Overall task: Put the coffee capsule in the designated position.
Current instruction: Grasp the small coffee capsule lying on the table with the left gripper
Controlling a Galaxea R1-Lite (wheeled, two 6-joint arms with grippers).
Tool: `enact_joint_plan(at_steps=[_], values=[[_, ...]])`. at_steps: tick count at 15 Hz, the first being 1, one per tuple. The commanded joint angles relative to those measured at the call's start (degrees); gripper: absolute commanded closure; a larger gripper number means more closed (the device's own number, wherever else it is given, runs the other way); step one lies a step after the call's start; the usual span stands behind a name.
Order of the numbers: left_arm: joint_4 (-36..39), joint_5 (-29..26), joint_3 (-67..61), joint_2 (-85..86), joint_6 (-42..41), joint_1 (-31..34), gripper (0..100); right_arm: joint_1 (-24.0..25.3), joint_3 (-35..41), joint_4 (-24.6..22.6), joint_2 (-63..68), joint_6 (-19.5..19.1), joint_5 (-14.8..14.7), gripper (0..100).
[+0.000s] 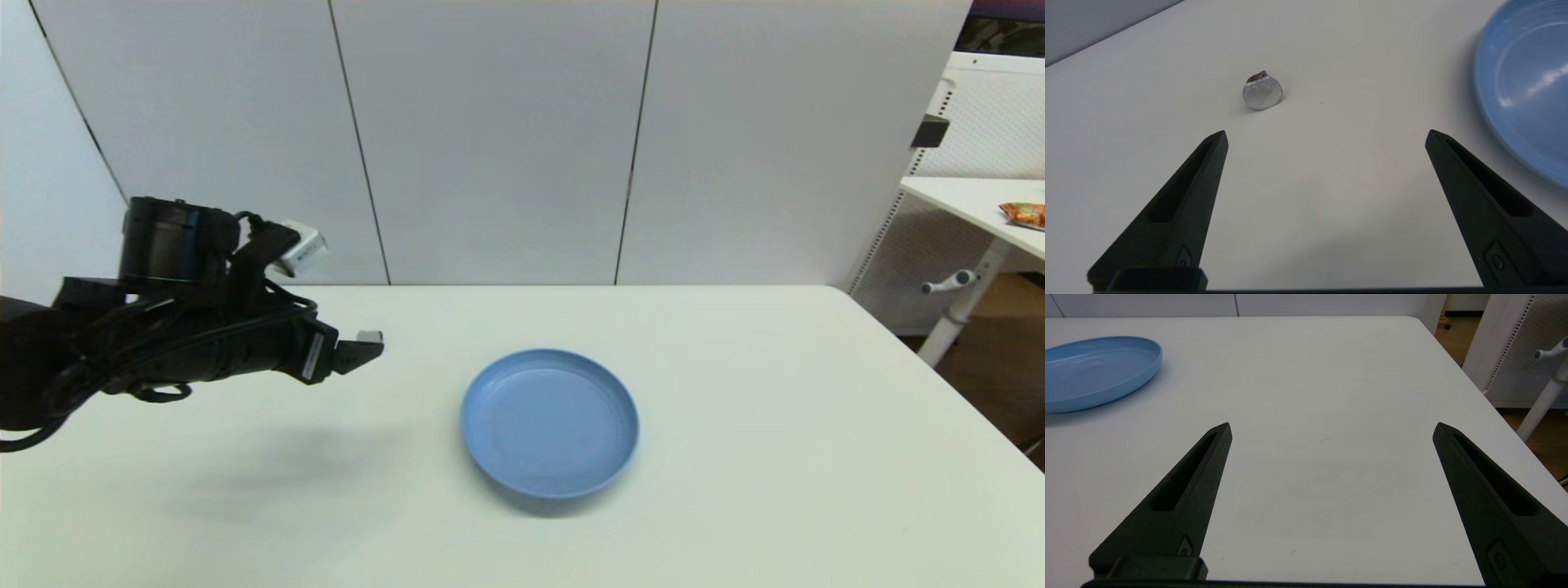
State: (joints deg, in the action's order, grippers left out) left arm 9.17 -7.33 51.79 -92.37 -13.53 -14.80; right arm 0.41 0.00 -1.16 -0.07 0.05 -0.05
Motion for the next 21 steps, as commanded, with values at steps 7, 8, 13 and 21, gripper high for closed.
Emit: enact_joint_plan(at_steps=[7, 8, 13, 21], values=[[7.97, 6.89, 2.88, -14.77, 4.48, -0.05, 0, 0.02, 0.35, 0.02, 0.07, -0.05, -0.04, 0], [8.85, 7.77, 3.15, -15.21, 4.74, -0.05, 0, 0.02, 0.35, 0.02, 0.07, -0.05, -0.04, 0], [16.67, 8.03, 3.15, -18.9, 8.79, -0.05, 0, 0.02, 0.35, 0.02, 0.07, -0.05, -0.04, 0], [25.37, 12.07, 2.88, -24.61, 10.37, -0.05, 0, 0.02, 0.35, 0.02, 0.07, 0.13, -0.04, 0]])
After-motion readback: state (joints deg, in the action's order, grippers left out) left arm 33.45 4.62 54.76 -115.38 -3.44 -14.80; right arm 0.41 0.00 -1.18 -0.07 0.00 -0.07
